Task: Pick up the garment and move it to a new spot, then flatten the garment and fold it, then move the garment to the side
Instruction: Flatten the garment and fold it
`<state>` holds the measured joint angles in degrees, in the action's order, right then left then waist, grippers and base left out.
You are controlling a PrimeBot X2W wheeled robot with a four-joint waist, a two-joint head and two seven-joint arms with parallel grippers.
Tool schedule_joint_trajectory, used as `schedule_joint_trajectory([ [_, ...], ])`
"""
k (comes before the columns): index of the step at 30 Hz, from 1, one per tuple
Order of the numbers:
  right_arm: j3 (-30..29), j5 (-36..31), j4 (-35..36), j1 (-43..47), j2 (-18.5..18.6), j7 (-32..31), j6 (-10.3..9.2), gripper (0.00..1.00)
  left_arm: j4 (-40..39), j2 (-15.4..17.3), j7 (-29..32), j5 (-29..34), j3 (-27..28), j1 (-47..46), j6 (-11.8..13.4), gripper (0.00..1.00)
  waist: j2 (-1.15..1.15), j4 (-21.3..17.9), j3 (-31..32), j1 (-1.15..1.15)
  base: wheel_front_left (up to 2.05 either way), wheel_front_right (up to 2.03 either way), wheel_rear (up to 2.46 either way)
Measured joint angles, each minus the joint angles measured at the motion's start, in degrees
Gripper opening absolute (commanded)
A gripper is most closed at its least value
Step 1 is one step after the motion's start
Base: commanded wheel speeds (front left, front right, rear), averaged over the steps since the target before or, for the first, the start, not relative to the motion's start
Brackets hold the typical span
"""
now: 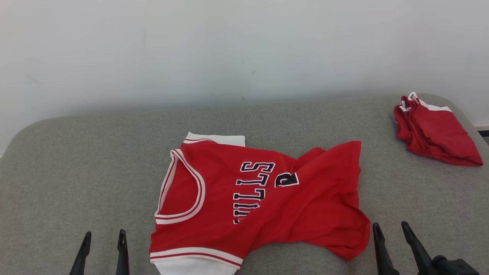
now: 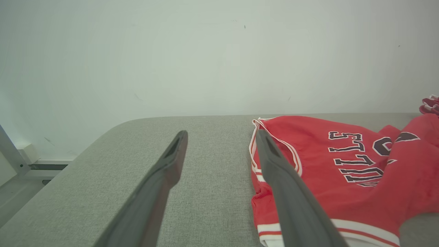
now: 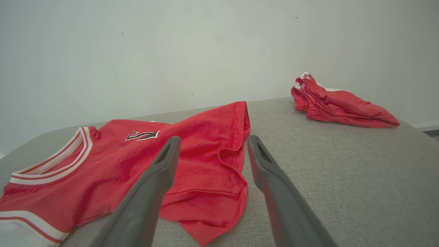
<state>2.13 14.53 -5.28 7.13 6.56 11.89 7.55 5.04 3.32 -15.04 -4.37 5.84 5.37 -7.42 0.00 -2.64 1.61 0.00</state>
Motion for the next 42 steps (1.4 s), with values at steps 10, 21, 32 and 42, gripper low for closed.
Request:
schedule_joint_trajectory([
  [10,0.60,-0.53,-0.76,-0.40,-0.08,0.31,0.00,1.00,0.35,0.31,0.00,0.44,-0.31,0.12,0.00,1.00,0.00,-0.02,0.16,0.00,0.00,0.00,0.00],
  [21,0.54,-0.56,-1.04,-0.41,-0.04,0.40,0.00,1.00,0.69,0.59,0.00,0.91,-0.46,0.18,0.10,1.00,0.00,0.28,0.19,0.00,0.00,0.00,0.00],
  [32,0.16,-1.01,-1.40,-1.39,-0.14,0.21,0.00,1.00,2.04,0.55,0.00,-0.03,-1.07,1.10,0.20,1.00,0.00,0.33,0.13,0.00,0.00,0.00,0.00],
  [42,-2.81,-2.57,-6.50,-4.10,0.68,-1.15,0.00,1.00,9.45,-0.01,0.00,-1.88,-8.10,3.15,0.07,1.00,0.00,1.42,-0.68,0.00,0.00,0.00,0.00],
])
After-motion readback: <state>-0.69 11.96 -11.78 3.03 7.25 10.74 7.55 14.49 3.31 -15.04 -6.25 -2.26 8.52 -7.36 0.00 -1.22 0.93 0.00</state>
